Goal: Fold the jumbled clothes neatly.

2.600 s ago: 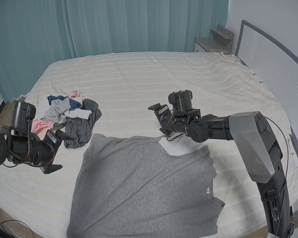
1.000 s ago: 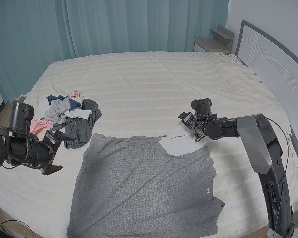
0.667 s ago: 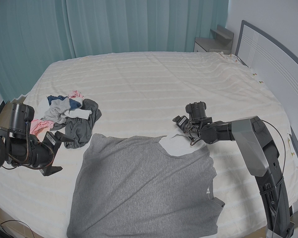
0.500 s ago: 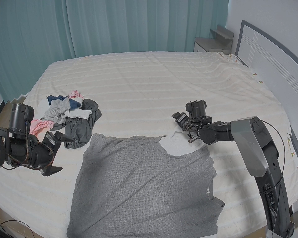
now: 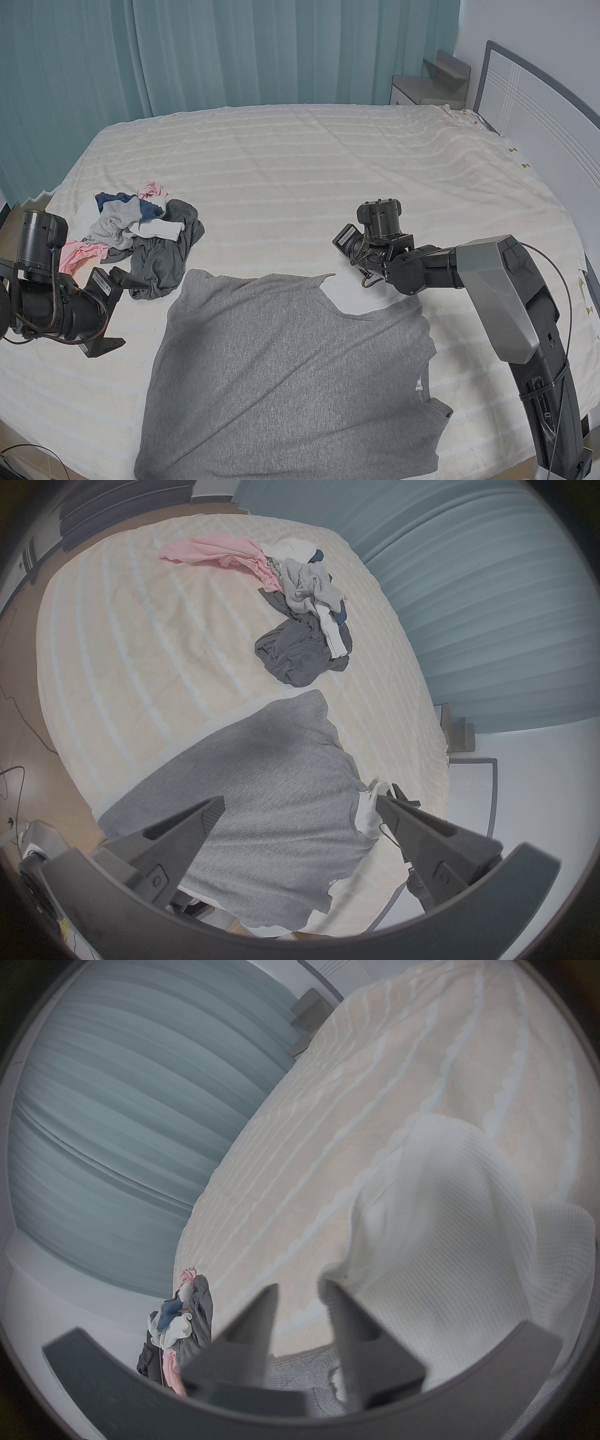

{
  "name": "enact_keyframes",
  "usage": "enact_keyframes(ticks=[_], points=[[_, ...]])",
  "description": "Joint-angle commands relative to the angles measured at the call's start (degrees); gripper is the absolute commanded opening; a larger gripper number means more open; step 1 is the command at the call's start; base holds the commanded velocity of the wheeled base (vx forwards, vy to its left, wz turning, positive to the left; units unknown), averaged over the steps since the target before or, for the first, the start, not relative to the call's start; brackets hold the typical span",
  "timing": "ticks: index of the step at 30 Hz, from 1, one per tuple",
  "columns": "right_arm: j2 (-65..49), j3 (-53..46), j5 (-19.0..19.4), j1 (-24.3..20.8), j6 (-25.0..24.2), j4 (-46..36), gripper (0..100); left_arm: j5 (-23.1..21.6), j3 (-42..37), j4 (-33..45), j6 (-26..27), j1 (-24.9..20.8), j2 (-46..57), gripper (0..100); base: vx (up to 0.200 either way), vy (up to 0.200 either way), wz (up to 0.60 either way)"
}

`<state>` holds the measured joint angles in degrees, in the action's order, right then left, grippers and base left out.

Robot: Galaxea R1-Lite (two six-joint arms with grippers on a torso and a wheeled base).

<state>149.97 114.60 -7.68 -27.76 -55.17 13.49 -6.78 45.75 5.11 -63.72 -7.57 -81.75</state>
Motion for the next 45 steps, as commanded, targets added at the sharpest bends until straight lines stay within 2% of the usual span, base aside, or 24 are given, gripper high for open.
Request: enact_keyframes(ticks=[1, 15, 17, 21, 25, 26, 31, 36, 38, 39, 41, 42, 43, 45], points=[[0.06, -0.01, 0.56, -0.89, 1.83, -0.05, 0, 0.01, -0.05, 0.08, -0.09, 0.01, 0.19, 100, 0.000, 0.000, 0.00], [-0.73, -0.01, -0.93, -0.98, 2.18, -1.37, 0, 0.10, -0.40, 0.25, -0.09, 0.01, 1.24, 100, 0.000, 0.000, 0.00], [-1.87, -0.01, -2.25, -1.16, 2.00, -4.27, 0, 0.01, -0.31, 0.17, 0.00, -0.08, 1.33, 100, 0.000, 0.000, 0.00], [-5.39, -0.01, -5.33, -1.33, 1.56, -15.60, 0, 0.01, -0.40, 0.43, 0.09, -1.22, 1.95, 100, 0.000, 0.000, 0.00], [-11.37, -0.01, -5.86, -1.42, -0.99, -26.68, 0, -0.17, -0.40, 0.61, 0.18, -2.71, 3.18, 100, 0.000, 0.000, 0.00], [-12.51, -0.01, -6.03, -1.51, -1.34, -28.08, 100, -0.17, -0.40, 0.61, 0.18, -3.15, 3.26, 100, 0.000, 0.000, 0.00], [-22.09, -0.01, -7.79, -2.56, -1.34, -33.97, 100, -0.25, -0.49, 0.61, 0.26, -4.47, 3.44, 100, 0.000, 0.000, 0.00], [-34.30, -0.01, -7.17, -2.48, -0.90, -33.71, 100, -0.25, -1.72, 0.34, 0.35, -6.40, 3.44, 100, 0.000, 0.000, 0.00], [-40.98, -15.64, -6.21, -1.33, 1.30, -28.00, 100, -0.34, -2.51, 0.25, 0.26, -7.46, 3.35, 100, 0.000, 0.000, 0.00], [-40.98, -15.64, -6.21, -1.33, 1.30, -28.00, 100, -0.34, -2.51, 0.25, 0.26, -7.46, 3.35, 100, 0.000, 0.000, 0.00], [-46.26, -32.95, -4.98, 1.22, 5.08, -17.63, 100, -0.25, -2.86, 0.25, 0.18, -8.16, 3.09, 100, 0.000, 0.000, 0.00], [-47.75, -38.67, -4.36, 2.01, 6.92, -14.20, 100, -0.34, -2.86, 0.34, 0.18, -8.25, 3.00, 100, 0.000, 0.000, 0.00], [-47.93, -39.55, -4.27, 2.09, 7.19, -13.58, 100, -0.34, -2.86, 0.43, 0.18, -8.25, 3.00, 100, 0.000, 0.000, 0.00], [-53.73, -56.07, -1.81, 3.41, 11.14, -3.39, 100, -0.25, -2.86, 0.61, 0.00, -8.87, 2.91, 100, 0.000, 0.000, 0.00]])
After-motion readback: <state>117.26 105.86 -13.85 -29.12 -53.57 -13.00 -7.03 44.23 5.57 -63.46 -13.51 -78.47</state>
